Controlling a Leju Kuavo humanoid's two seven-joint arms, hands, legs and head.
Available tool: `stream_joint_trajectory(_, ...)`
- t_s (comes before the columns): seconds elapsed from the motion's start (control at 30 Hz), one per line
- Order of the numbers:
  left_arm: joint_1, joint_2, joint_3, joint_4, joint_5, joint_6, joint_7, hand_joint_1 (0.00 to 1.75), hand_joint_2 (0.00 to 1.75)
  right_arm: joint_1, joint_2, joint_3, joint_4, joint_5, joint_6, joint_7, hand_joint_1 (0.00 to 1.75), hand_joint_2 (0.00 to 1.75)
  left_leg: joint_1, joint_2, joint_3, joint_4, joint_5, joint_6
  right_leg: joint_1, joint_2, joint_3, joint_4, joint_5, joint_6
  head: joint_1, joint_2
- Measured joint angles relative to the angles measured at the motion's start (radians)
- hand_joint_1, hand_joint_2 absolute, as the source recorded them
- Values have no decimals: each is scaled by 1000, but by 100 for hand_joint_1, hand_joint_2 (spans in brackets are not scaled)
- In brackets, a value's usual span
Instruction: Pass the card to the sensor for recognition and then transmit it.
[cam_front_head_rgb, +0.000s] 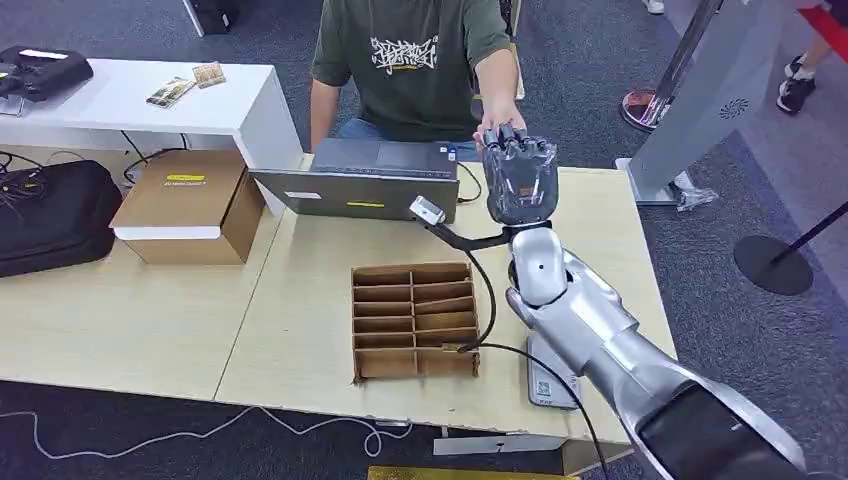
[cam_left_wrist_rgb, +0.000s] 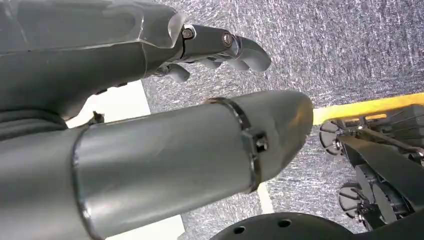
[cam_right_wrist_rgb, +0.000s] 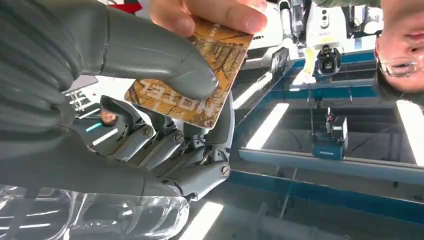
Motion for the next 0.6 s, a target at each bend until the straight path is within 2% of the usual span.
stream_joint_trajectory(0.6, 3, 0, 0, 0, 5, 0, 0, 0, 0, 1, 8, -3, 4, 0, 0, -16, 175, 175, 0, 0, 0, 0, 0, 0, 0, 0, 0, 0, 0, 0, 0, 0)
